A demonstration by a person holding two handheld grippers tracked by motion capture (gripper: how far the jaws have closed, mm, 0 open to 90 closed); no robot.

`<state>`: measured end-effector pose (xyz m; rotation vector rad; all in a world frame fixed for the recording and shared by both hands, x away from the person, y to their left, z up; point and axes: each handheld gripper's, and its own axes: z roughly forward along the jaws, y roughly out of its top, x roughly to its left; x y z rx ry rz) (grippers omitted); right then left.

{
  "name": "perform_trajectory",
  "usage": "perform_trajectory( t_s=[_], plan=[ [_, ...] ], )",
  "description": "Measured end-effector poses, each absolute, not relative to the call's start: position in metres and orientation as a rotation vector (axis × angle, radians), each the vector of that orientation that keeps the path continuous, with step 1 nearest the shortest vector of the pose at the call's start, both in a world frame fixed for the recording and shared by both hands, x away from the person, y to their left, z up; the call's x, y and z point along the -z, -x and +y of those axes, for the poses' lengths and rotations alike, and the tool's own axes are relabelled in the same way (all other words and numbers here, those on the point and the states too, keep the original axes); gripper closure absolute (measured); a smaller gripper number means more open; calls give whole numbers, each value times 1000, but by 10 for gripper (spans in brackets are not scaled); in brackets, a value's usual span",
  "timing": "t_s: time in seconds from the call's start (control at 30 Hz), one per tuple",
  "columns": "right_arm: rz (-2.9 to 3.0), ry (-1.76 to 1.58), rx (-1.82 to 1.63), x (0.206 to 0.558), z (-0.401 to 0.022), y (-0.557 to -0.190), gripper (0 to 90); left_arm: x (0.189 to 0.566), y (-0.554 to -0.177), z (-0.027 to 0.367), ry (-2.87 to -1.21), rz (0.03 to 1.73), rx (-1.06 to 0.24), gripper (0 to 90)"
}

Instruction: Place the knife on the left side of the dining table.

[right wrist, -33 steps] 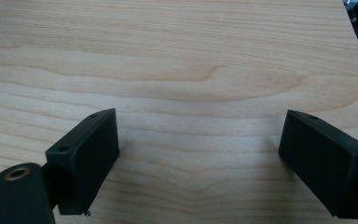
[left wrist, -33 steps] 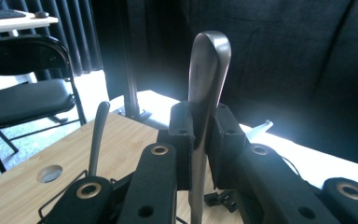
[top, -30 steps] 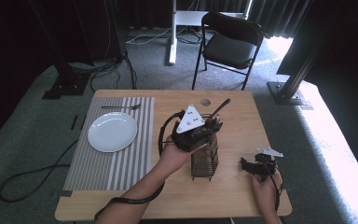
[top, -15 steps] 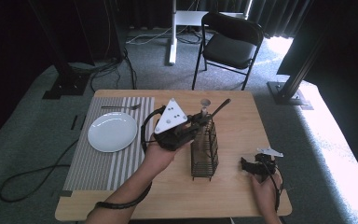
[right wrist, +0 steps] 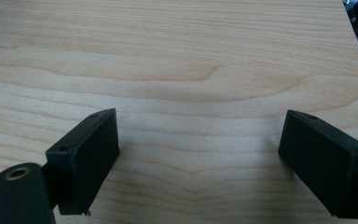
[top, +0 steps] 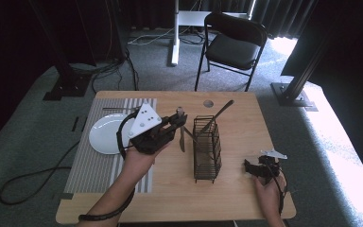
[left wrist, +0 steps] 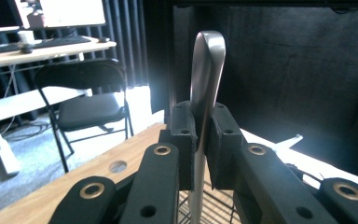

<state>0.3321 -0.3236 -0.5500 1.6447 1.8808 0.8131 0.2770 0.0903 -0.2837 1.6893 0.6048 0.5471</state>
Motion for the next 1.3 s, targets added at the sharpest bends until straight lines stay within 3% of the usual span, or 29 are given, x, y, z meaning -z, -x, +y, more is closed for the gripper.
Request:
perform_trajectory(
  t_s=[0.77, 1.3],
  plan=[
    [1879, -1645, -815, 550, -324, -332, 116, 352, -295, 170, -1658, 912, -571, 832],
    [1880, -1645, -814, 550, -324, -332, 116, 407, -314, 204, -1622, 1076, -576, 832]
  ],
)
